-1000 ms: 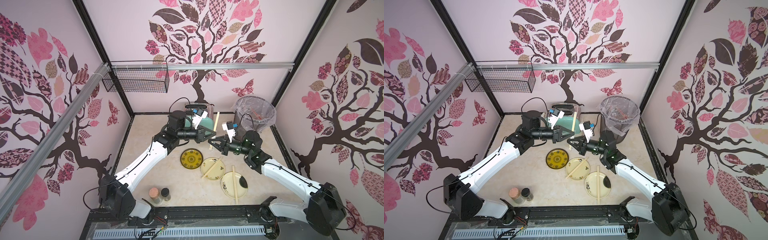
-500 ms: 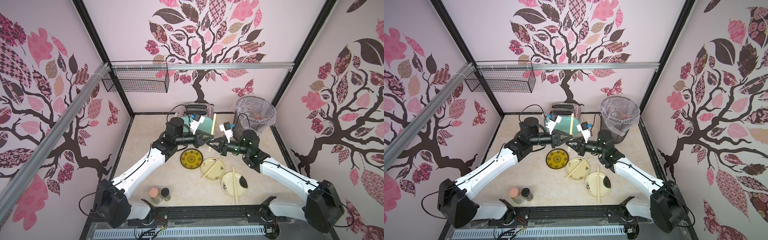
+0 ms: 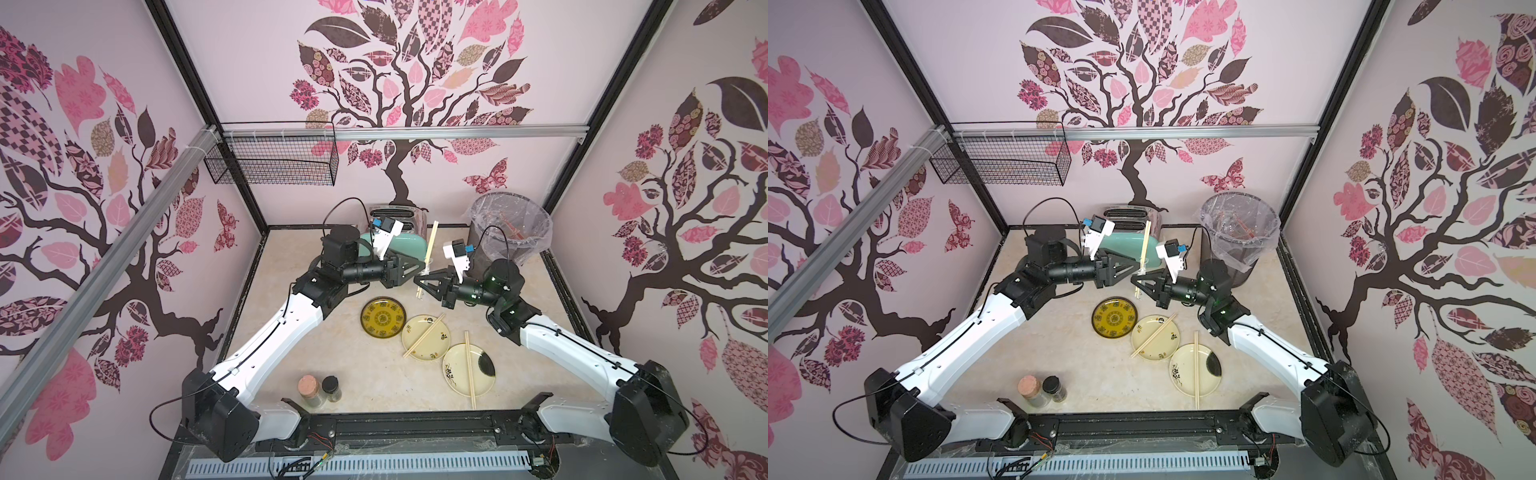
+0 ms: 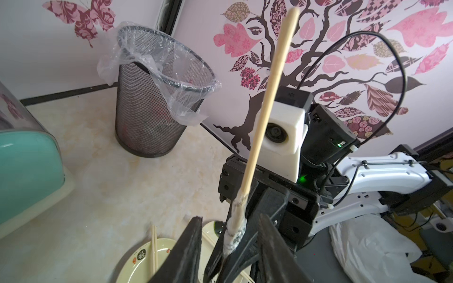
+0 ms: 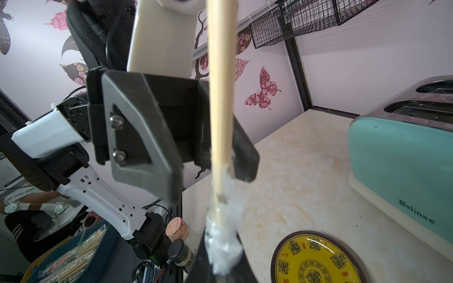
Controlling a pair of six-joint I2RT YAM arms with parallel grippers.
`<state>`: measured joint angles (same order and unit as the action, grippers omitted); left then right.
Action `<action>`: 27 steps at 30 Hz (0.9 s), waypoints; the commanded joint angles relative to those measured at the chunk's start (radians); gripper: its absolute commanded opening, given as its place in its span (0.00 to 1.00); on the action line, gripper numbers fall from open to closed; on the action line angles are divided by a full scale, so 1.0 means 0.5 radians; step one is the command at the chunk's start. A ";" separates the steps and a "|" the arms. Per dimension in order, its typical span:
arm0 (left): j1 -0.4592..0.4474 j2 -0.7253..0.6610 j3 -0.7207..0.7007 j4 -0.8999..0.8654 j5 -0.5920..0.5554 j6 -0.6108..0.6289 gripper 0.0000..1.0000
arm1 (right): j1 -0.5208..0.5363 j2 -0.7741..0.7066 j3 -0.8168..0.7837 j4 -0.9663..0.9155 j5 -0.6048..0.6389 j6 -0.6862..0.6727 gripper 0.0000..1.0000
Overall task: Remove the packaging of disposable chopsticks
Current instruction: Remove the packet bag from the disposable chopsticks.
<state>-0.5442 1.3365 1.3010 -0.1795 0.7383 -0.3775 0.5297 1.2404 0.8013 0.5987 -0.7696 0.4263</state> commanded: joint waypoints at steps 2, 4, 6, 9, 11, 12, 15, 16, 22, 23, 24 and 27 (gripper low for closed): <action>0.016 0.024 0.193 -0.120 0.030 0.101 0.47 | 0.014 -0.030 0.006 0.075 0.001 0.006 0.00; 0.016 0.046 0.248 -0.114 0.043 0.097 0.49 | 0.020 -0.029 -0.001 0.073 -0.002 0.004 0.00; 0.016 0.091 0.320 -0.117 0.072 0.084 0.49 | 0.024 -0.029 -0.006 0.072 -0.001 0.003 0.00; 0.017 0.150 0.388 -0.105 0.095 0.056 0.49 | 0.031 -0.033 -0.012 0.073 -0.001 0.003 0.00; 0.017 0.184 0.421 -0.102 0.102 0.046 0.49 | 0.033 -0.035 -0.009 0.068 -0.003 0.001 0.00; 0.016 0.202 0.437 -0.104 0.116 0.040 0.49 | 0.033 -0.037 -0.012 0.067 -0.006 -0.002 0.00; 0.016 0.259 0.467 -0.098 0.167 0.031 0.50 | 0.036 -0.041 -0.006 0.057 -0.007 -0.009 0.00; 0.015 0.274 0.470 -0.088 0.182 0.020 0.50 | 0.036 -0.039 -0.007 0.052 -0.004 -0.014 0.00; 0.015 0.320 0.511 -0.091 0.186 -0.009 0.45 | 0.036 -0.031 -0.002 0.033 -0.010 -0.024 0.00; 0.016 0.324 0.522 -0.090 0.186 -0.011 0.45 | 0.036 -0.029 -0.003 0.033 -0.012 -0.025 0.00; 0.015 0.323 0.529 -0.092 0.180 -0.011 0.45 | 0.036 -0.028 -0.001 0.031 -0.014 -0.024 0.00; 0.015 0.335 0.562 -0.092 0.176 -0.021 0.44 | 0.036 -0.026 -0.004 0.032 -0.017 -0.025 0.00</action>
<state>-0.5411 1.4960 1.5463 -0.2302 0.8169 -0.3859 0.5423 1.2404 0.7918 0.6098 -0.7704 0.4221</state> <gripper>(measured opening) 0.439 0.078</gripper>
